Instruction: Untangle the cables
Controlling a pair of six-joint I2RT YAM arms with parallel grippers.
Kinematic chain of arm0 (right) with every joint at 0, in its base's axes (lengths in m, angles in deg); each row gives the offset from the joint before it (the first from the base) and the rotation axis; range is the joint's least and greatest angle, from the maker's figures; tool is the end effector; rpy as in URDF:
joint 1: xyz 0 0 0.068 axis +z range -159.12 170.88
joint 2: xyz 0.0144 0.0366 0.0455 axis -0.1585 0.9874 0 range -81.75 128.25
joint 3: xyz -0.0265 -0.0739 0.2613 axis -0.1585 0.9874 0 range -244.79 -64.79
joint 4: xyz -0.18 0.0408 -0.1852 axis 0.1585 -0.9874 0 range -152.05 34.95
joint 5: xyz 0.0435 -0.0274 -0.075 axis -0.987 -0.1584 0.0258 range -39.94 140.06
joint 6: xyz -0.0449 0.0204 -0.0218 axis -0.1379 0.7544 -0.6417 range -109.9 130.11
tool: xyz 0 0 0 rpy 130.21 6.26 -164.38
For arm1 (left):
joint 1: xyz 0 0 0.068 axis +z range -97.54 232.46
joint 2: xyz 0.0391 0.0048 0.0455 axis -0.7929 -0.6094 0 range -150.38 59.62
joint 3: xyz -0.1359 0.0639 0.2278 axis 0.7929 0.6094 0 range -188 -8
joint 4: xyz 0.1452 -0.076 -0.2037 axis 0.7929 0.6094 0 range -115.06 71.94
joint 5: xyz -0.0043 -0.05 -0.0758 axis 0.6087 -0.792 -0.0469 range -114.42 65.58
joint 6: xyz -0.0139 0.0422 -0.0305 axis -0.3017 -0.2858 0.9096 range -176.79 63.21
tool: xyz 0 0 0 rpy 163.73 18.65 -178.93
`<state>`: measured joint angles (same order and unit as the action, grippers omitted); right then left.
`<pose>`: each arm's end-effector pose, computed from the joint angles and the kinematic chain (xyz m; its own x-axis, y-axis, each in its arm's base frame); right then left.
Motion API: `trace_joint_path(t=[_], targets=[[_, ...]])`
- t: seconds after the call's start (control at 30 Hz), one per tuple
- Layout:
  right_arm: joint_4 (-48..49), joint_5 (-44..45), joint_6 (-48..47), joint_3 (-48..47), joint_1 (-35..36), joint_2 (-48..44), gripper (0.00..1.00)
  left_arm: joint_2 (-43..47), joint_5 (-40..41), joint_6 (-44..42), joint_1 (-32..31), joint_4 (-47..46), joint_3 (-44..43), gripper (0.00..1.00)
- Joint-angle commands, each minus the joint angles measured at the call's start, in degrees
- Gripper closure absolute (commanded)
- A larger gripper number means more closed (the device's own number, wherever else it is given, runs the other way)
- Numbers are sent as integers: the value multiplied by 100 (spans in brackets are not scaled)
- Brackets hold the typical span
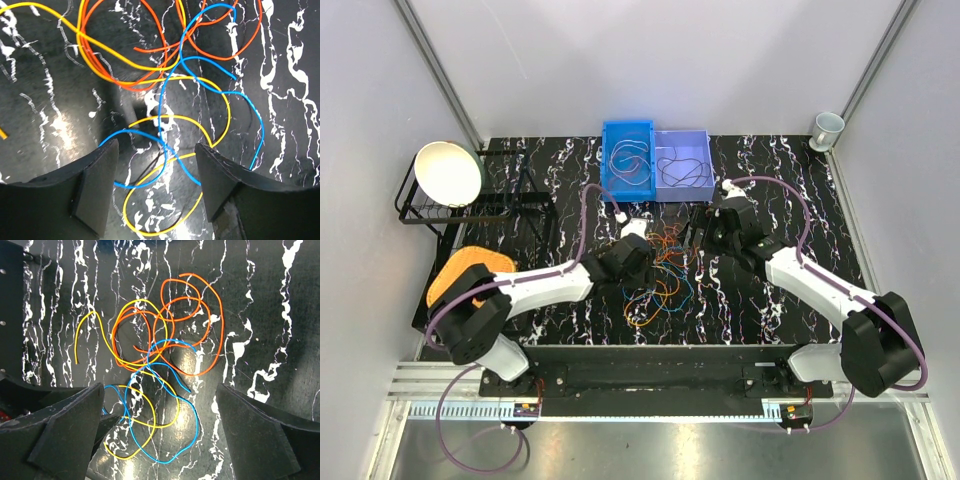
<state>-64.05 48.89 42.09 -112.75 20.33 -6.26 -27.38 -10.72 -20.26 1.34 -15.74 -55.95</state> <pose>0.2495 0.1416 0.2440 -0.7075 0.2088 -0.6752 -0.1545 0.8866 0.4361 0.1990 -0.2333 0.1883 -0.7685 0.0316 -0.6390 0.2489 0.9349 -0.2531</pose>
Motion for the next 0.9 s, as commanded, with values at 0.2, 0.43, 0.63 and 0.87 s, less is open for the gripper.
trace_joint_path(t=[0.2,0.43,0.63,0.87], targets=[[-15,-41,-43,103,8,-245,3,-607,257,293,-197,-54,-567,37],[-23,-41,-61,77,8,-157,3,-801,546,468,-355,236,-769,40],[-23,-50,-61,68,8,-139,3,-932,819,574,-435,483,-874,43],[-15,-50,-70,85,8,-78,3,-1108,960,732,-443,729,-989,46]])
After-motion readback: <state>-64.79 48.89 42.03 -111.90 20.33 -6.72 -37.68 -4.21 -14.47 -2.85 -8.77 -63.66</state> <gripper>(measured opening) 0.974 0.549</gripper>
